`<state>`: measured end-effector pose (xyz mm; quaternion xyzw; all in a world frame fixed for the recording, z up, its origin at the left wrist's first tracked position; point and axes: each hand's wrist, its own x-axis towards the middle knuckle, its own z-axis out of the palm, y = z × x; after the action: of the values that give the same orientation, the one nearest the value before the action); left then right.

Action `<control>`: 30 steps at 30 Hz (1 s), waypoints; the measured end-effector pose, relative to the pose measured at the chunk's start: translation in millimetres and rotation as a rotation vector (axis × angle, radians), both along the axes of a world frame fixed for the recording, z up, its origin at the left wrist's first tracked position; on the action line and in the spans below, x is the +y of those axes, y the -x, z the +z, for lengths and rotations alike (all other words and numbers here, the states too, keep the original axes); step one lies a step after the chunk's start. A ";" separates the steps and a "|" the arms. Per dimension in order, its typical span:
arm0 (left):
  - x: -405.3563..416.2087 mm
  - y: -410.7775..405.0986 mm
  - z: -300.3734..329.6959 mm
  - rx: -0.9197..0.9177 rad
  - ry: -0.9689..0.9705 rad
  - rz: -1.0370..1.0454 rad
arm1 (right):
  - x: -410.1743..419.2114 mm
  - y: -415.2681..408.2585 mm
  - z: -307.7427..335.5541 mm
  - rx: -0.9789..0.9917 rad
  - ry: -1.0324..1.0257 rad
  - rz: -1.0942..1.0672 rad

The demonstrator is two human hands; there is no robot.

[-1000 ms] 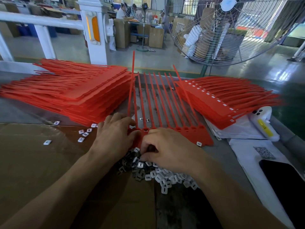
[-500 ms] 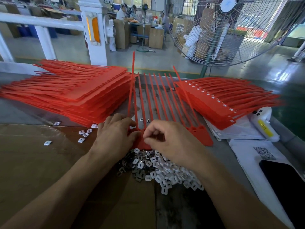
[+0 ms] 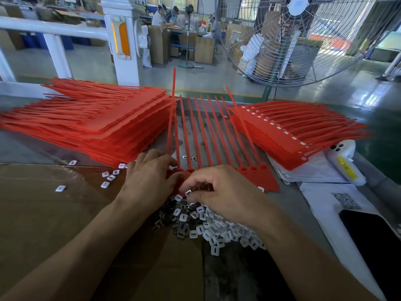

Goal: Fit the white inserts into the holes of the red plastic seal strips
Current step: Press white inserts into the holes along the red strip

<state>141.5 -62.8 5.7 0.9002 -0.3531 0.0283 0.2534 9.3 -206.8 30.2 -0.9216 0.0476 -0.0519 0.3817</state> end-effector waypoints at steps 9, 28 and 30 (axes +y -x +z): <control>-0.9 0.8 2.1 0.011 -0.003 -0.002 | -16.0 0.5 -0.2 -0.169 -0.066 -0.326; -0.8 3.2 3.7 0.033 -0.018 -0.007 | -44.4 -15.9 -16.2 -0.095 0.046 -0.503; -0.8 3.2 3.7 0.033 -0.021 -0.008 | -42.9 -16.8 -16.0 -0.070 0.072 -0.492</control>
<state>138.3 -63.6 9.4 0.9017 -0.3525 0.0087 0.2501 26.2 -249.8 14.2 -0.8929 0.2552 -0.1768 0.3261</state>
